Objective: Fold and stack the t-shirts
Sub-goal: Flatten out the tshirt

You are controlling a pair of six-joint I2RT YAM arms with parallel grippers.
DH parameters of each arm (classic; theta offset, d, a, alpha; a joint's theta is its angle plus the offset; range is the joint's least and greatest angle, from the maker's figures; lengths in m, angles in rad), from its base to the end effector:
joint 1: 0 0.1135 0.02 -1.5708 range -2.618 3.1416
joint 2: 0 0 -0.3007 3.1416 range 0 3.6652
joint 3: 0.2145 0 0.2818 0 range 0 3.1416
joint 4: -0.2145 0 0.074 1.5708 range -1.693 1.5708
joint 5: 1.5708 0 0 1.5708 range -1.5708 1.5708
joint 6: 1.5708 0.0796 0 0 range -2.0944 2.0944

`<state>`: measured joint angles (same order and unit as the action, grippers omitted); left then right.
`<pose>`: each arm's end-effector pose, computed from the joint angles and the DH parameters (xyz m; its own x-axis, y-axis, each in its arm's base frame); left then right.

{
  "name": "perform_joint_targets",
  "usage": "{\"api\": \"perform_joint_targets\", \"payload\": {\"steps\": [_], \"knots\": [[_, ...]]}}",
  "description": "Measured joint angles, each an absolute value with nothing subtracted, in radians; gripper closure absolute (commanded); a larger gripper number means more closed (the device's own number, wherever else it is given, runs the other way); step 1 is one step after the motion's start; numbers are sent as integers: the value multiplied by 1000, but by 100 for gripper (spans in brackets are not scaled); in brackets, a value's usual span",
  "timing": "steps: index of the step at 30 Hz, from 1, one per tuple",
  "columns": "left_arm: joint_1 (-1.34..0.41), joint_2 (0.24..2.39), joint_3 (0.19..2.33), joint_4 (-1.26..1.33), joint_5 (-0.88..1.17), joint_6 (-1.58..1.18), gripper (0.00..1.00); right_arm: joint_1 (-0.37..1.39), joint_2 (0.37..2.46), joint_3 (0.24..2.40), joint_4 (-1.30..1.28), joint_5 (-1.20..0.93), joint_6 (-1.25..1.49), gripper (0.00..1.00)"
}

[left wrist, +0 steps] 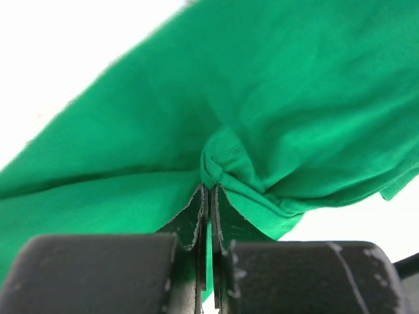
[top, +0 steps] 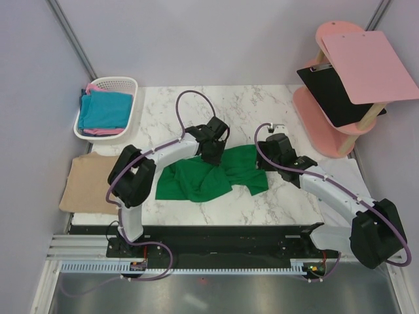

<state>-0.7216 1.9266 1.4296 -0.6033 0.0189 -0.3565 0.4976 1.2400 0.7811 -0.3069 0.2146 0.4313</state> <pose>0.3481 -0.3083 0.1799 -0.8598 0.2918 -0.4189 0.3914 0.9036 -0.1740 0.2762 0.1308 0.2245 -0.6919 0.0890 -0.7165 -0.0465 0.9848 0.1673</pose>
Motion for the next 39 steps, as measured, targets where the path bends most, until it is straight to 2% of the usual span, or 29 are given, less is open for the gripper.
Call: {"api": "perform_joint_targets", "payload": {"steps": [5, 12, 16, 28, 36, 38, 39], "knots": [[-666, 1799, 1404, -630, -37, -357, 98, 498, 1233, 775, -311, 228, 431, 35], [-418, 1409, 1400, -658, -152, -346, 98, 494, 1236, 775, -307, 244, 431, 37], [-348, 1298, 1428, -671, -198, -320, 98, 490, 1272, 775, -281, 219, 431, 37], [-335, 1341, 1450, -733, -212, -278, 98, 490, 1431, 788, -74, 38, 432, 37], [-335, 1346, 1450, -734, -211, -264, 98, 556, 1682, 1008, -29, 5, 427, 39], [-333, 1351, 1450, -736, -211, -262, 98, 591, 1761, 1091, -34, 21, 421, 44], [-333, 1353, 1450, -739, -211, -260, 98, 605, 1798, 1131, -48, 28, 418, 57]]}}
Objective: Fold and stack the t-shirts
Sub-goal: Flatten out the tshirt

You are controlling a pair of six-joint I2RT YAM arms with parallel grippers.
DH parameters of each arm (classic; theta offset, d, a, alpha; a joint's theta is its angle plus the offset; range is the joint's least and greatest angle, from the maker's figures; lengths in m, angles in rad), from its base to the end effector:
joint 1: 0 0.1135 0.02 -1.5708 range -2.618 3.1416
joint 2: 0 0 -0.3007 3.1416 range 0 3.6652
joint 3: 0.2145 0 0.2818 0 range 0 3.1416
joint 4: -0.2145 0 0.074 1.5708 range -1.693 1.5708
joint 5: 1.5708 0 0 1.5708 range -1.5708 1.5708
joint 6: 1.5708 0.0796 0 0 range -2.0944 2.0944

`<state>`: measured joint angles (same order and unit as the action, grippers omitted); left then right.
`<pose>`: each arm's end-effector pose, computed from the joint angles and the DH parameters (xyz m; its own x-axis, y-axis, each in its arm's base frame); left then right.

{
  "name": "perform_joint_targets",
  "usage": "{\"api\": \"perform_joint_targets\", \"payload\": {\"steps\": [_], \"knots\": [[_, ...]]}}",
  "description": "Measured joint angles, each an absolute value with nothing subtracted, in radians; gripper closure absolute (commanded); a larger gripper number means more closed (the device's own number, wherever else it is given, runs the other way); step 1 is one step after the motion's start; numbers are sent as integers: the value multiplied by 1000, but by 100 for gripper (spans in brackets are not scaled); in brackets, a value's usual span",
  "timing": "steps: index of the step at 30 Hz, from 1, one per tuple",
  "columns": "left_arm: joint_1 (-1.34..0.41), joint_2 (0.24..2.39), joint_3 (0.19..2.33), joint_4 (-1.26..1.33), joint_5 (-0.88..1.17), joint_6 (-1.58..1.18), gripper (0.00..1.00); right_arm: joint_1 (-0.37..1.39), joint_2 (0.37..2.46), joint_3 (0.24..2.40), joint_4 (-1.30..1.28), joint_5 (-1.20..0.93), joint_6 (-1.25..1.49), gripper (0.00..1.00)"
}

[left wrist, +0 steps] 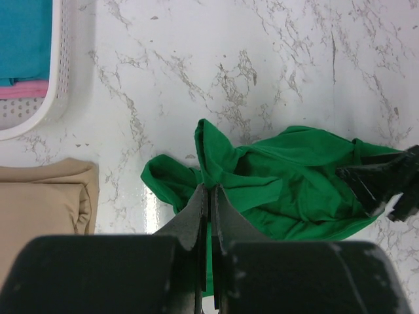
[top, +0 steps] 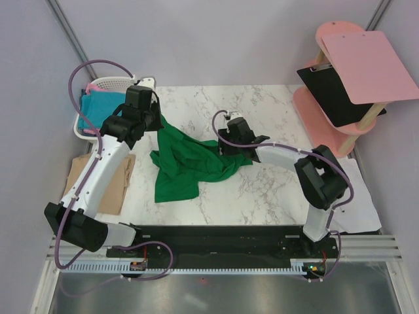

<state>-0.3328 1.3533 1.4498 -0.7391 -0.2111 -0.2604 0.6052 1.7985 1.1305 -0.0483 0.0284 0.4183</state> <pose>0.3315 -0.0969 0.4024 -0.5887 -0.0629 -0.8059 0.0097 0.9964 -0.0848 0.3771 0.2582 0.1821 -0.7173 -0.0025 -0.6968 -0.2842 0.9141 0.2893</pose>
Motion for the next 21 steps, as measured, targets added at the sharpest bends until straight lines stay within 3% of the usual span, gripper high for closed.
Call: {"api": "perform_joint_targets", "payload": {"steps": [1, 6, 11, 16, 21], "knots": [[-333, 1354, 1450, -741, -211, -260, 98, 620, 1837, 1171, -57, 43, 414, 99], [-325, 1361, 1450, -753, -212, -255, 98, 653, 1959, 1283, -153, 157, 401, 100], [-307, 1380, 1457, -768, -224, -240, 98, 653, 1929, 1285, -234, 311, 384, 100], [-282, 1387, 1479, -783, -248, -237, 98, 653, 1731, 1259, -265, 474, 360, 100], [-263, 1387, 1482, -793, -278, -237, 98, 651, 1378, 1160, -208, 587, 359, 100]]}}
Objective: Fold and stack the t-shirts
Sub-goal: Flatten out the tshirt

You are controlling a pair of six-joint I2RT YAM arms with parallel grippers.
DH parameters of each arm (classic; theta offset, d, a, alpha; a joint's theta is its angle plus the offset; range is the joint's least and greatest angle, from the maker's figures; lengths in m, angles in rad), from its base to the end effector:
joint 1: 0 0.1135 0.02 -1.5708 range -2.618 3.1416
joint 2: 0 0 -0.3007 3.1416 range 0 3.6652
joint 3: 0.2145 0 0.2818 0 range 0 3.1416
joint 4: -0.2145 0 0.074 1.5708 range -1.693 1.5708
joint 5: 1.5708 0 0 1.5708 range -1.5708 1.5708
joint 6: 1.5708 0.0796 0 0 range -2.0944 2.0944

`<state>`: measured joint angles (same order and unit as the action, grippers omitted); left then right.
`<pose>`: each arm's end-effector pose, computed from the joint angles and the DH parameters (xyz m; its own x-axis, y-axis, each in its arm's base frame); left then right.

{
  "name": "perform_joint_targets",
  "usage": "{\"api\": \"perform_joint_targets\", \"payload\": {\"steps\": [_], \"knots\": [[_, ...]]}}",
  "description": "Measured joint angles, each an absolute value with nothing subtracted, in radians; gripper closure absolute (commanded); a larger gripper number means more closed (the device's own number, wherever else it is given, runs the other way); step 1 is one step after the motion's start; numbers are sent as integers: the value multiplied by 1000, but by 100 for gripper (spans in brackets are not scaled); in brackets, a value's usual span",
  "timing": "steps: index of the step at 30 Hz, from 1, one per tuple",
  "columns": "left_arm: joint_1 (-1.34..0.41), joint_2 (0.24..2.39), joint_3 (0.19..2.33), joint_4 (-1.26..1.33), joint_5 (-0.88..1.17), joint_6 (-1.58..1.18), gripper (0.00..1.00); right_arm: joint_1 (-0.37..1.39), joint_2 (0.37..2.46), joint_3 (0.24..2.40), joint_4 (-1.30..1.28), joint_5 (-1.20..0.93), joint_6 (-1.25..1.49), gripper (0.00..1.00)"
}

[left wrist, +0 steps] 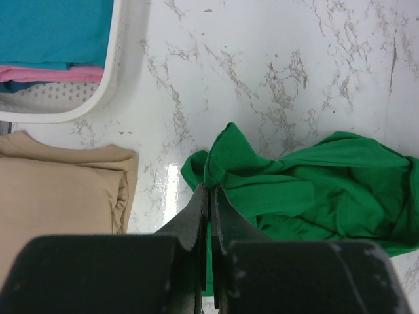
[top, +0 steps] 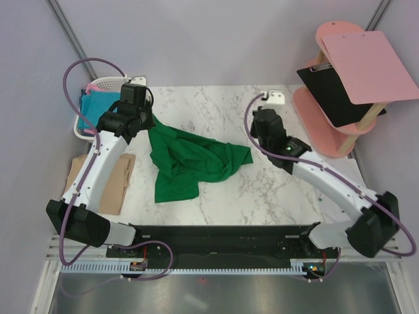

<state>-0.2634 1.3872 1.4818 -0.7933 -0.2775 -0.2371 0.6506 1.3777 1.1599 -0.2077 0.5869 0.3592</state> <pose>0.3425 -0.0698 0.3980 -0.6149 -0.0681 -0.7856 -0.0993 0.9950 -0.0086 0.3226 0.1901 0.3498 -0.3437 0.1063 -0.9331 0.0191 0.9942 0.1062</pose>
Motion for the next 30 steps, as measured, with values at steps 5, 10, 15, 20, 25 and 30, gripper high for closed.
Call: {"api": "perform_joint_targets", "payload": {"steps": [5, 10, 15, 20, 25, 30], "knots": [[-260, 1377, 1460, -798, -281, -237, 98, 650, 1178, 986, -181, 624, 393, 70], [-259, 1364, 1412, -803, -261, -240, 98, 647, 1380, 957, -182, 504, 392, 33], [-259, 1363, 1380, -807, -252, -243, 98, 656, 1620, 1034, -226, 377, 378, 29], [-259, 1363, 1366, -809, -241, -245, 98, 663, 1724, 1181, -252, 336, 377, 31], [-259, 1363, 1363, -807, -233, -245, 98, 671, 1788, 1271, -255, 314, 377, 34], [-259, 1363, 1361, -807, -234, -245, 98, 684, 1884, 1335, -316, 315, 379, 38]]}}
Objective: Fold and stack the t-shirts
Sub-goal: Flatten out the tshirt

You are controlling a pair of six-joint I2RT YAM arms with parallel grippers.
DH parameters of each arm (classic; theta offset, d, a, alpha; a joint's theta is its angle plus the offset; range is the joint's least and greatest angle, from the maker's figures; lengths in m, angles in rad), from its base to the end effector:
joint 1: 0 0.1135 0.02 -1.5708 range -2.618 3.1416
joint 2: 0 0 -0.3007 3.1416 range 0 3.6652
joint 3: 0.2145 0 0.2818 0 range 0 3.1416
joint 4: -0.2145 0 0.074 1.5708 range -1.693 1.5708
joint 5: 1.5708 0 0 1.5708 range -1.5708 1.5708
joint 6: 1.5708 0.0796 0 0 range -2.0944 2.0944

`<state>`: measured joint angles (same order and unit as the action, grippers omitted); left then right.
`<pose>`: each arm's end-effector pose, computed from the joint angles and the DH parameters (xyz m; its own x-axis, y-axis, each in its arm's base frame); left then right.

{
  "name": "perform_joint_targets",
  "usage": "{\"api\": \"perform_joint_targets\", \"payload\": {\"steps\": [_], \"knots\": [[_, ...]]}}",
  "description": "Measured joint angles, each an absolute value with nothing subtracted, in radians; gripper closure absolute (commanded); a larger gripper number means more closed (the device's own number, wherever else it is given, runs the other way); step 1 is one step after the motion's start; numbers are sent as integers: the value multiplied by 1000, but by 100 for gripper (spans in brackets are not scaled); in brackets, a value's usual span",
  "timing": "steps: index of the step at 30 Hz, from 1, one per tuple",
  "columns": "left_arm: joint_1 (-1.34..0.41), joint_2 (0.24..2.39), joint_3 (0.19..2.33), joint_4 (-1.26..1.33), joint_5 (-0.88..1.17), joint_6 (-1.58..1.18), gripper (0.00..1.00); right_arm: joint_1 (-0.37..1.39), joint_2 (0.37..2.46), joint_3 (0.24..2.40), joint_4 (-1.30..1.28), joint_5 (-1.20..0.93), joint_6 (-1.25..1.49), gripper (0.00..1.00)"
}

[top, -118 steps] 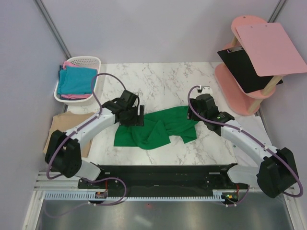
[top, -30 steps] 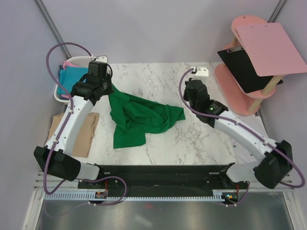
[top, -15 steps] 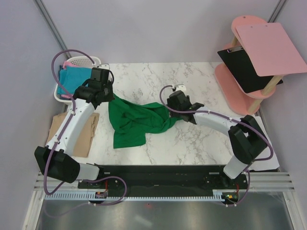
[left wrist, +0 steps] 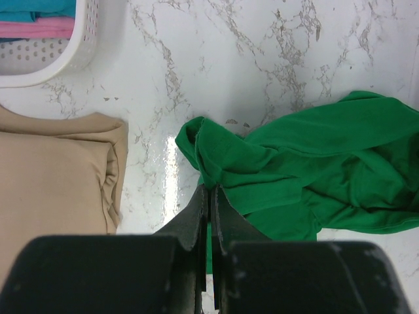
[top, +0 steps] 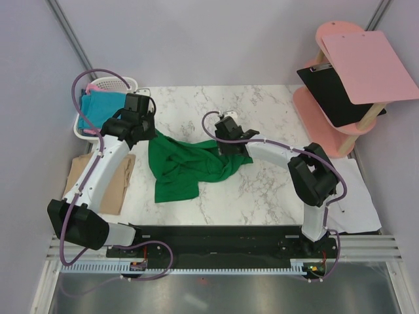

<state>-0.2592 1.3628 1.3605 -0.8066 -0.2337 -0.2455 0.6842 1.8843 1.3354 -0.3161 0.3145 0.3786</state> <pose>0.3314 -0.0688 0.3575 -0.7014 -0.0586 -0.7103 -0.0780 0.9969 -0.0052 0.3844 0.2818 0.1931 -0.7127 -0.1277 -0.6897 -0.1960 0.9804 0.0210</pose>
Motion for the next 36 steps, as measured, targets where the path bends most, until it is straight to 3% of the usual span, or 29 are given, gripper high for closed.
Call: {"api": "perform_joint_targets", "payload": {"steps": [3, 5, 8, 21, 24, 31, 34, 35, 36], "knots": [[-259, 1363, 1361, -807, -234, -245, 98, 693, 1934, 1366, -373, 346, 382, 46], [-259, 1363, 1361, -807, -234, -245, 98, 695, 1946, 1377, -405, 369, 384, 74], [-259, 1364, 1363, -807, -237, -245, 98, 698, 1957, 1408, -455, 426, 385, 100], [-226, 1416, 1507, -837, -289, -244, 98, 696, 1890, 1509, -462, 623, 317, 100], [-221, 1415, 1510, -839, -291, -244, 98, 697, 1697, 1370, -393, 645, 326, 100], [-220, 1382, 1413, -839, -292, -249, 98, 696, 1007, 837, -356, 694, 595, 100], [-220, 1380, 1362, -846, -294, -258, 98, 691, 837, 689, -451, 643, 753, 81], [-220, 1380, 1353, -852, -294, -262, 98, 691, 822, 660, -483, 607, 791, 60], [-219, 1380, 1348, -863, -295, -265, 98, 691, 813, 640, -503, 569, 815, 48]]}}
